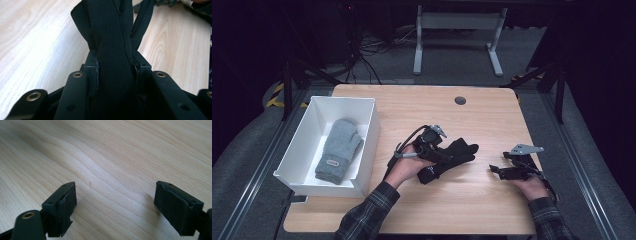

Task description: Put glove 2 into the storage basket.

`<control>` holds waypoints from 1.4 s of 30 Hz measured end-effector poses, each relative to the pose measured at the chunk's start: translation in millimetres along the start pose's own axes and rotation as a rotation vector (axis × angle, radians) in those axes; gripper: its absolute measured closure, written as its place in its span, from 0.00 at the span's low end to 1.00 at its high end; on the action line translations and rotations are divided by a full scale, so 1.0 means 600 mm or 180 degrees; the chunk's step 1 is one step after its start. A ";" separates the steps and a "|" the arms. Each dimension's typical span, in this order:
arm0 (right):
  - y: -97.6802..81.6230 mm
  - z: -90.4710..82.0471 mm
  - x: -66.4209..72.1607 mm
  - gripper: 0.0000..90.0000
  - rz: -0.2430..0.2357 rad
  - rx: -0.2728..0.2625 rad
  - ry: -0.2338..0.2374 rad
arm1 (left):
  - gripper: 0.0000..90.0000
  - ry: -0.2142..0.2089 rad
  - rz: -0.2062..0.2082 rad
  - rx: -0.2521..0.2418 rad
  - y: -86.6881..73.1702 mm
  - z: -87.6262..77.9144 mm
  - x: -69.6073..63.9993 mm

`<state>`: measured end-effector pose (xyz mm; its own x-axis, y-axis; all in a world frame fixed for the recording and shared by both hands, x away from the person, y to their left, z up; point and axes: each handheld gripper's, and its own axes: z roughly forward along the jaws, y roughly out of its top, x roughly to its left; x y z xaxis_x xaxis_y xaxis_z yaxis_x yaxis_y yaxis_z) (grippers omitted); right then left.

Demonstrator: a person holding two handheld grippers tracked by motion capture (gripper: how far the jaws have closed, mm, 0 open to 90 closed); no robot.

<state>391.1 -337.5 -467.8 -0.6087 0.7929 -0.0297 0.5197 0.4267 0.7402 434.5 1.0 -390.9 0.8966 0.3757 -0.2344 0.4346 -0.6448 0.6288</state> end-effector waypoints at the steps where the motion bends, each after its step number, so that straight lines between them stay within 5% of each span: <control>1: 0.000 0.000 0.000 0.21 0.0001 0.0000 0.0000 | 0.73 0.0018 -0.0003 -0.0006 0.002 -0.004 -0.002; 21: 0.000 0.000 0.000 0.20 -0.0006 0.0001 0.0005 | 0.73 0.0197 -0.0125 -0.0133 0.032 -0.106 -0.023; 42: 0.000 0.000 0.000 0.20 -0.0013 0.0001 0.0018 | 0.73 0.0393 -0.0305 -0.0253 0.019 -0.206 0.000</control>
<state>391.1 -337.4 -467.9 -0.6141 0.7887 -0.0290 0.5174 0.4300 0.7399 428.7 76.1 -292.2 0.8321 0.5149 -0.2062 0.5050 -0.5493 0.6658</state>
